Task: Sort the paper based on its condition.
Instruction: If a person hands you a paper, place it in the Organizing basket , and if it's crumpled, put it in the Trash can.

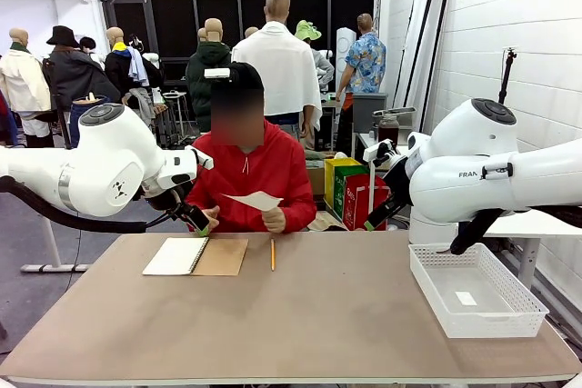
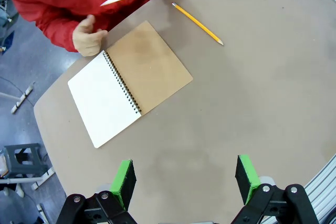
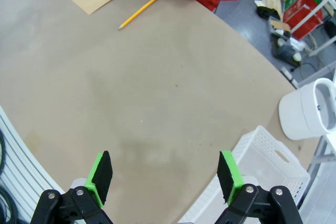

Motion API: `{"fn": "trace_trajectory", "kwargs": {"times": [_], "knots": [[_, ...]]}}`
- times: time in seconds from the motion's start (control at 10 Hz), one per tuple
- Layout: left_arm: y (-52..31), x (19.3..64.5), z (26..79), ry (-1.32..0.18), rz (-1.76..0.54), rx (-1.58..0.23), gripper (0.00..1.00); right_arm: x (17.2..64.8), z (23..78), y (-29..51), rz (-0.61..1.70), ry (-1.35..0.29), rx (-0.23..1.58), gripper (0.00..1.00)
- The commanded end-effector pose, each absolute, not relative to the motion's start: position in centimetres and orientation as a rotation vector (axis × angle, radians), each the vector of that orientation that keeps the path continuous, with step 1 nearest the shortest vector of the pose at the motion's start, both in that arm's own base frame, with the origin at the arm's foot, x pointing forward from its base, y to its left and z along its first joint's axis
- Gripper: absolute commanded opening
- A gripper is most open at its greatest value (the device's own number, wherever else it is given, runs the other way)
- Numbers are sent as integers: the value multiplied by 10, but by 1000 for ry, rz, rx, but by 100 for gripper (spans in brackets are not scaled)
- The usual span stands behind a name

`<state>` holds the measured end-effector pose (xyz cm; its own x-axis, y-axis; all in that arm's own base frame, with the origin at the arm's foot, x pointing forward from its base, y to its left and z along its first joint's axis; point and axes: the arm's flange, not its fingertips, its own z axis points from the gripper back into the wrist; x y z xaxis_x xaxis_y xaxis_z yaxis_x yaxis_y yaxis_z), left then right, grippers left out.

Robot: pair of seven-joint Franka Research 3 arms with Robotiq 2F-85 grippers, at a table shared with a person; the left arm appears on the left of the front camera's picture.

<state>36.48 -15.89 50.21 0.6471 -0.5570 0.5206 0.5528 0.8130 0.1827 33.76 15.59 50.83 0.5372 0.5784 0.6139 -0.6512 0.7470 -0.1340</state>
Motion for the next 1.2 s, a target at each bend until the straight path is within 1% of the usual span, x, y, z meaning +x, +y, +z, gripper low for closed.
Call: {"fn": "trace_trajectory", "kwargs": {"times": [0.0,0.6,0.9,1.1], "knots": [[-159,366,501,-597,-638,5,100,338,509,156,736,-693,109,100],[-159,366,501,-597,-638,5,100,338,508,156,733,-686,116,100],[-159,366,501,-597,-638,5,100,363,524,158,570,-639,258,100],[-159,366,501,-597,-638,5,100,383,528,155,423,-586,388,100]]}}
